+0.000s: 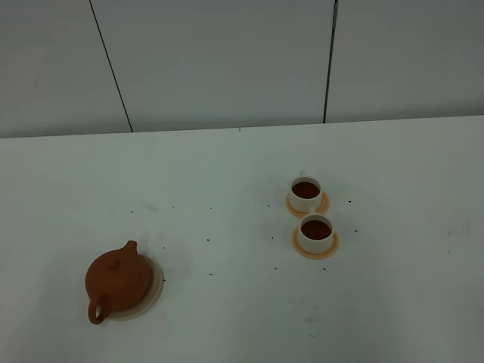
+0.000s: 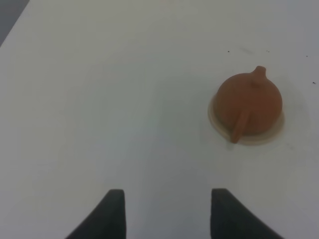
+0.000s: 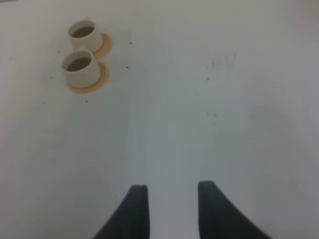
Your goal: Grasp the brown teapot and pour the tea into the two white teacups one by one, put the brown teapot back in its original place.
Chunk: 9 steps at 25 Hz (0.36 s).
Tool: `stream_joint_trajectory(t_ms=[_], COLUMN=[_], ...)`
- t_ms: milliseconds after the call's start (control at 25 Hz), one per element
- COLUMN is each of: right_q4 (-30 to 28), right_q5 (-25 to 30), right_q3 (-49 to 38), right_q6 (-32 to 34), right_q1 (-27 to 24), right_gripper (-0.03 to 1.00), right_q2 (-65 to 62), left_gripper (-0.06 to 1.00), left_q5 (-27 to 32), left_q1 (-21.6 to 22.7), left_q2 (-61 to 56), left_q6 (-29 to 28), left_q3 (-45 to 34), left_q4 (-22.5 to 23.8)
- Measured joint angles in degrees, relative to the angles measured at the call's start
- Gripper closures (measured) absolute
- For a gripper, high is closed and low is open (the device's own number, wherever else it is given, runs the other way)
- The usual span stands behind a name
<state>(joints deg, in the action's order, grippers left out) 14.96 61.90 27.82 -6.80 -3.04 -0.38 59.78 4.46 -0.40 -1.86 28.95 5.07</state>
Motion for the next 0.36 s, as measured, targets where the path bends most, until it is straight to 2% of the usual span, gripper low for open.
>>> stream_joint_trajectory(t_ms=[360], right_q4=[0.0], right_q5=[0.0], right_q3=[0.0], right_q6=[0.0], right_q1=[0.0], right_gripper=[0.73], right_q2=[0.0], left_gripper=[0.49], left_q5=[0.0], left_q1=[0.0], left_q2=[0.0], left_q6=[0.0], left_q3=[0.0], left_q4=[0.0])
